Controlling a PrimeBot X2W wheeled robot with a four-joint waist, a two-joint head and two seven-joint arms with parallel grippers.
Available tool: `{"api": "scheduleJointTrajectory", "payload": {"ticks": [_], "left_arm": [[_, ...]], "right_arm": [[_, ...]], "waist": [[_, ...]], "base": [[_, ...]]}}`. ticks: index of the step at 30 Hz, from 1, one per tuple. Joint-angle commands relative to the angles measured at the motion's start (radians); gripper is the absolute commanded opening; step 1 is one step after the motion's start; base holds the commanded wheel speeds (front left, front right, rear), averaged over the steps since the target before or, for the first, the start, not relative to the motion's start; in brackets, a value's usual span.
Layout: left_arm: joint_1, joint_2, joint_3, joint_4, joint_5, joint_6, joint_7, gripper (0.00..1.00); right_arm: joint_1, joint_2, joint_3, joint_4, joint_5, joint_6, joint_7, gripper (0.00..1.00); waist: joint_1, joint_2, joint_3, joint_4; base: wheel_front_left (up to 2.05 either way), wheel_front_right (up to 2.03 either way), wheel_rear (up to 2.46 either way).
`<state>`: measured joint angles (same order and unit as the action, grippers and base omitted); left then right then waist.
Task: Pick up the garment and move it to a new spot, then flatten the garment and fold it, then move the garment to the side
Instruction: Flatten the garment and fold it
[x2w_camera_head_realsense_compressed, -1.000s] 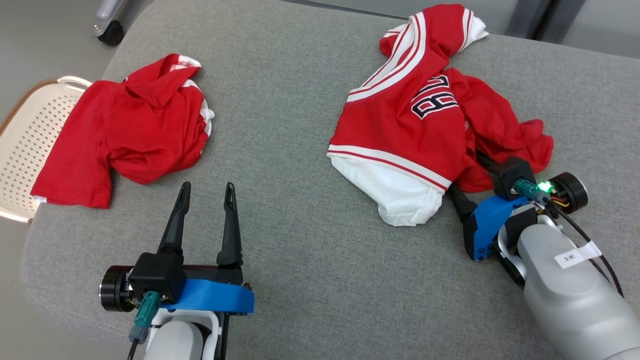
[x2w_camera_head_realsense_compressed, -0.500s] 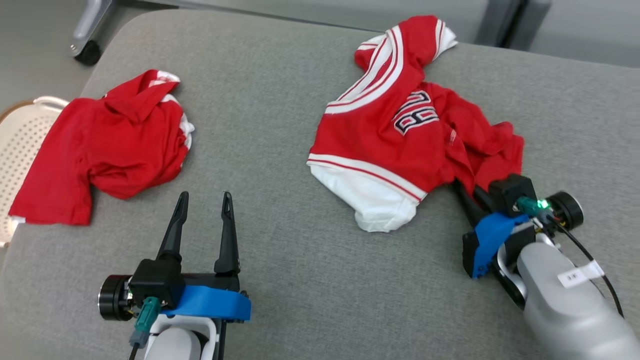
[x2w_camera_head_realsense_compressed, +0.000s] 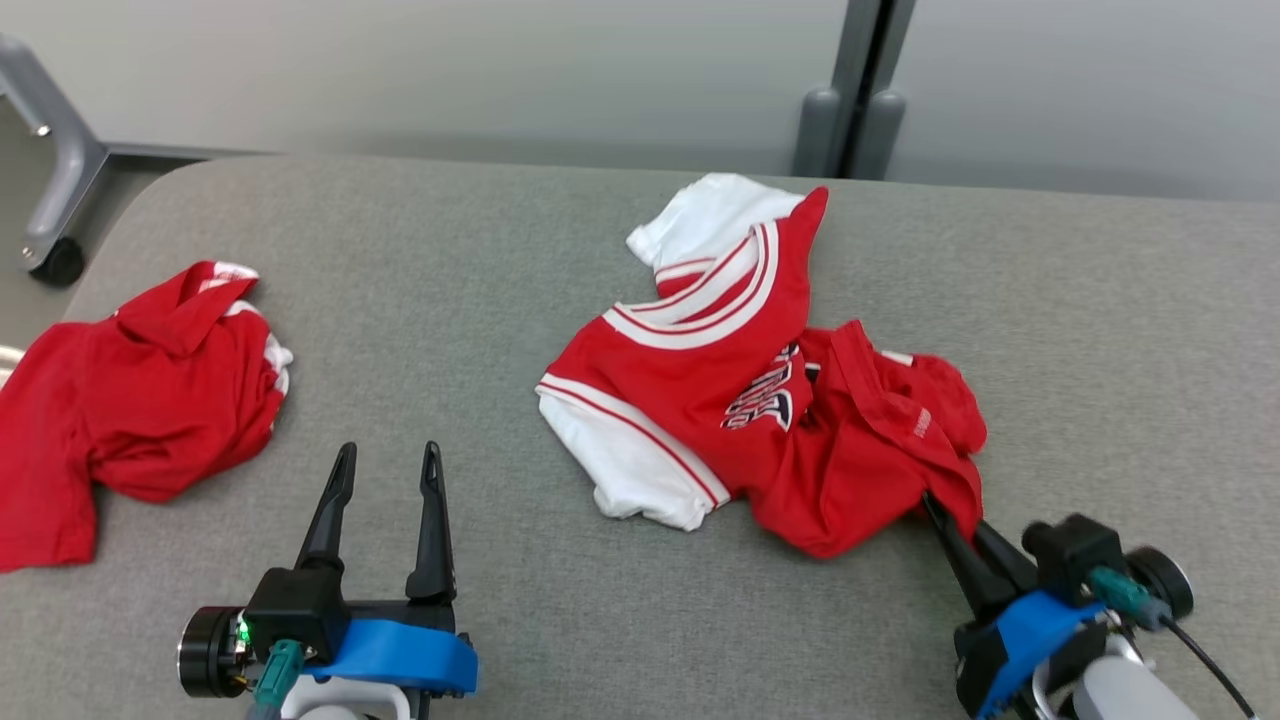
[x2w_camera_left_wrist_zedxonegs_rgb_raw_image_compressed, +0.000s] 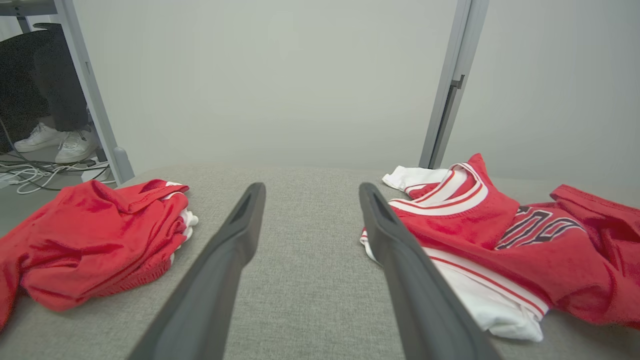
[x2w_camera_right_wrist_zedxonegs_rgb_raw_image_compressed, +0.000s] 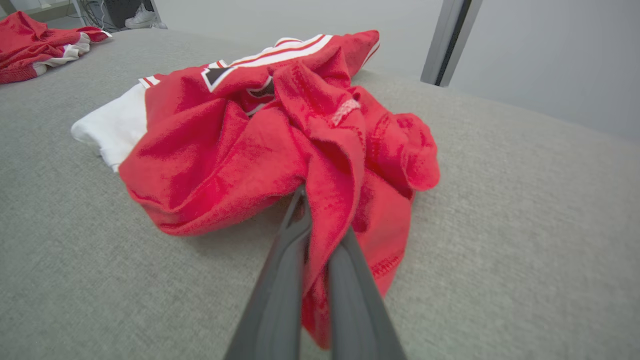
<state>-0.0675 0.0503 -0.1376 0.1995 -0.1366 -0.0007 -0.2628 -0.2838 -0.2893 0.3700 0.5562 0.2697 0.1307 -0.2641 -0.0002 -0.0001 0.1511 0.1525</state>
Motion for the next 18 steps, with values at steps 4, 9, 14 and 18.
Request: {"api": "scheduleJointTrajectory", "payload": {"ticks": [4, 9, 14, 18], "left_arm": [[0.03, 0.0, 0.015, 0.001, 0.006, -0.007, -0.003, 1.0], [0.047, 0.0, 0.025, -0.003, 0.003, -0.008, -0.003, 1.0], [0.056, 0.0, 0.029, -0.003, -0.003, -0.009, -0.003, 1.0], [0.061, 0.0, 0.037, -0.004, -0.004, -0.009, -0.003, 1.0]], "right_arm": [[0.133, -0.012, -0.054, -0.088, 0.0, 0.0, -0.001, 0.0], [0.229, -0.027, -0.119, -0.141, -0.008, 0.0, -0.001, 0.0], [0.311, -0.036, -0.189, -0.144, -0.008, 0.0, -0.001, 0.0], [0.334, -0.014, -0.224, -0.174, -0.022, 0.0, 0.0, 1.0]], "waist": [[0.0002, 0.0001, -0.043, -0.044], [0.0002, 0.0001, -0.049, -0.058], [0.0002, 0.0001, -0.052, -0.072], [0.0002, 0.0001, -0.055, -0.085]], "base": [[0.0, 0.0, 0.0], [0.0, 0.0, 0.0], [0.0, 0.0, 0.0], [0.0, 0.0, 0.0]]}}
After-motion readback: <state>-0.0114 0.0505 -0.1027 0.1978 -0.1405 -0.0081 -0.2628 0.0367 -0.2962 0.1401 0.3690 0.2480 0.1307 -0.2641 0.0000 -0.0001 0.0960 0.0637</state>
